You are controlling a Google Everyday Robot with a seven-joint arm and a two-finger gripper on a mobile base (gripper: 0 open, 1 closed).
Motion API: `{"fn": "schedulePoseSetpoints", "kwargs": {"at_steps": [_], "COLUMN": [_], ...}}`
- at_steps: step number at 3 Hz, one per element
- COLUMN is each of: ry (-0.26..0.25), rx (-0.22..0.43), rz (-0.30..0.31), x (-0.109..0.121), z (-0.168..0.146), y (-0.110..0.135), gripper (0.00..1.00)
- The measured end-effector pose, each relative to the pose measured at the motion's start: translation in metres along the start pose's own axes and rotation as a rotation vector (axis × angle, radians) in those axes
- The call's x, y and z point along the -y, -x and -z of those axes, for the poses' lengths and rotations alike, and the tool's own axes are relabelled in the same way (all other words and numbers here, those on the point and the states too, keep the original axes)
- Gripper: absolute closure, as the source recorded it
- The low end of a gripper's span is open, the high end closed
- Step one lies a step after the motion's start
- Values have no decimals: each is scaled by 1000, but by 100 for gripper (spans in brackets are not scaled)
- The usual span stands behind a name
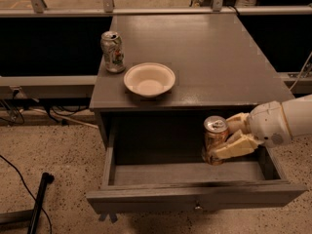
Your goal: Place orange can into top drawer
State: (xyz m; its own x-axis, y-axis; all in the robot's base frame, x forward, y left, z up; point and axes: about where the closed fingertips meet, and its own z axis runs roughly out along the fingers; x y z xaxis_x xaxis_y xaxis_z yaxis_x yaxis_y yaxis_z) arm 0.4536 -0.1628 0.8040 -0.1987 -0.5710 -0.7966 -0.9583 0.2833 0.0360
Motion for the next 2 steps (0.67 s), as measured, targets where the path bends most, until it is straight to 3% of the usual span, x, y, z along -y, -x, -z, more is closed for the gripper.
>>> {"fn": "schedulePoseSetpoints", "kwargs": {"at_steps": [2], "ry": [-46], "rx": [86], "rz": [173], "x": [31], "z": [-37], "y": [-33], "gripper": [100]}}
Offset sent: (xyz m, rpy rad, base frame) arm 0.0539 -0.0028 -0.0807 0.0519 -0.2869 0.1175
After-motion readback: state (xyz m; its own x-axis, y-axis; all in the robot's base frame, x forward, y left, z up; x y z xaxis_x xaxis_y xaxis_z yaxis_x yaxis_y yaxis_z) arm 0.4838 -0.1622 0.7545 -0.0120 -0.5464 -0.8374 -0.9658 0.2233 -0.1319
